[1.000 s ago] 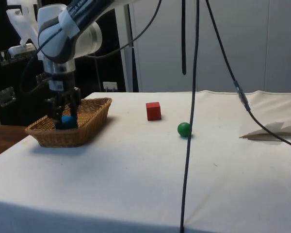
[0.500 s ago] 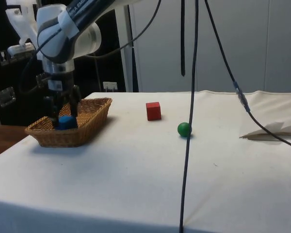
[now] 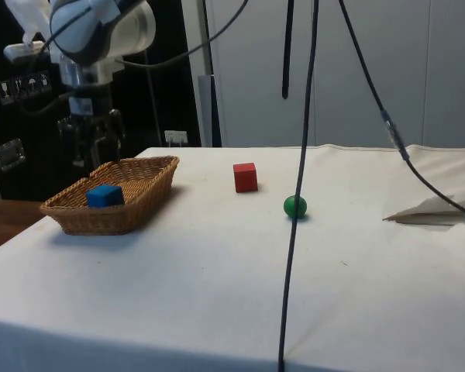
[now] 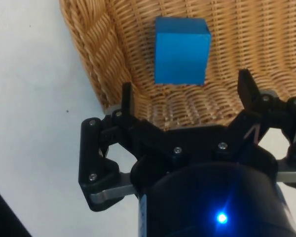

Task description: Place all non-red objects into the basket.

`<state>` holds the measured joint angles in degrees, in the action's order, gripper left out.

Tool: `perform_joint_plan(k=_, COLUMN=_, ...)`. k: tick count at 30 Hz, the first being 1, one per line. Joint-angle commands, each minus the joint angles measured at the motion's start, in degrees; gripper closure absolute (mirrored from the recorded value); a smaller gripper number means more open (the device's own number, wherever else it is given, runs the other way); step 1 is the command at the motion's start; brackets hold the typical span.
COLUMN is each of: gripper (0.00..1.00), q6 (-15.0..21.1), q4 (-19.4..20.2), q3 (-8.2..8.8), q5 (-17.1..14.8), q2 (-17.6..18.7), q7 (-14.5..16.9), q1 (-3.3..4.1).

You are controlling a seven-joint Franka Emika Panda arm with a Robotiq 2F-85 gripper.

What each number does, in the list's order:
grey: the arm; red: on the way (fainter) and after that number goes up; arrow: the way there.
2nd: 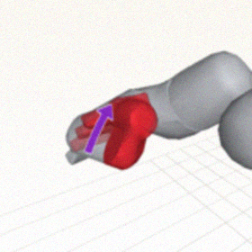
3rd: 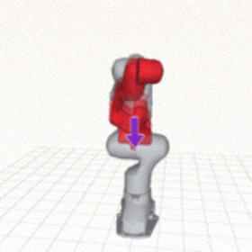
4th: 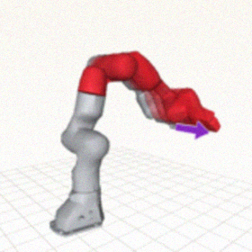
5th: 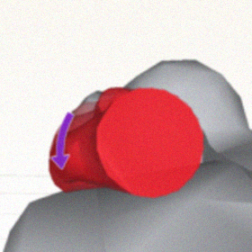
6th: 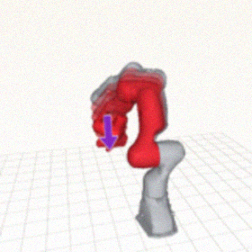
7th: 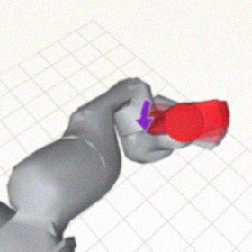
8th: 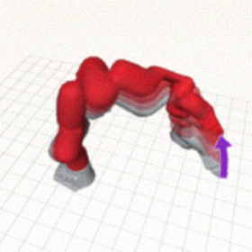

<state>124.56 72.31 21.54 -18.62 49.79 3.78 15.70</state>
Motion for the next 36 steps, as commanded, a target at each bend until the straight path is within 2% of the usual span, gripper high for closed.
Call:
perform_joint_plan(k=1, gripper=0.0, q6=-0.4, q4=0.8, q3=0.4, q5=0.34, q2=-1.03, q7=-0.23, q1=0.46)
perform_joint_plan(k=5, gripper=0.0, q6=-1.43, q4=2.01, q3=0.86, q5=0.74, q2=-2.69, q7=-0.17, q1=0.97)
perform_joint_plan(k=6, gripper=0.0, q6=-1.78, q4=0.86, q3=0.52, q5=0.4, q2=-1.83, q7=0.0, q1=0.52)
perform_joint_plan(k=7, gripper=0.0, q6=-1.6, q4=2.41, q3=0.92, q5=0.86, q2=-3.15, q7=-0.17, q1=1.09)
perform_joint_plan(k=13, gripper=0.0, q6=-2.12, q4=5.84, q3=1.2, q5=1.95, q2=-6.82, q7=-0.17, q1=1.83)
perform_joint_plan(k=14, gripper=0.0, q6=-2.35, q4=4.76, q3=0.8, q5=1.66, q2=-5.96, q7=0.0, q1=1.32)
perform_joint_plan(k=15, gripper=0.0, q6=-2.23, q4=6.93, q3=1.2, q5=2.46, q2=-7.96, q7=-0.23, q1=2.01)
perform_joint_plan(k=23, gripper=0.0, q6=-2.35, q4=11.69, q3=1.26, q5=4.35, q2=-12.55, q7=-0.23, q1=2.86)
perform_joint_plan(k=24, gripper=0.0, q6=-2.86, q4=10.31, q3=0.8, q5=4.01, q2=-11.69, q7=-0.06, q1=2.23)
perform_joint_plan(k=25, gripper=0.0, q6=-2.35, q4=12.83, q3=1.26, q5=4.98, q2=-13.69, q7=-0.29, q1=3.04)
perform_joint_plan(k=31, gripper=0.0, q6=-2.23, q4=16.67, q3=1.26, q5=6.99, q2=-17.36, q7=-0.4, q1=3.72)
perform_joint_plan(k=32, gripper=0.0, q6=-2.23, q4=17.19, q3=1.26, q5=7.33, q2=-17.88, q7=-0.46, q1=3.78)
perform_joint_plan(k=33, gripper=0.0, q6=-2.86, q4=15.3, q3=0.8, q5=6.65, q2=-16.39, q7=-0.11, q1=3.04)
perform_joint_plan(k=34, gripper=0.0, q6=-2.23, q4=17.7, q3=1.26, q5=7.62, q2=-18.39, q7=-0.52, q1=3.84)
perform_joint_plan(k=36, gripper=0.0, q6=-2.23, q4=18.74, q3=1.26, q5=8.31, q2=-19.42, q7=-0.57, q1=4.01)
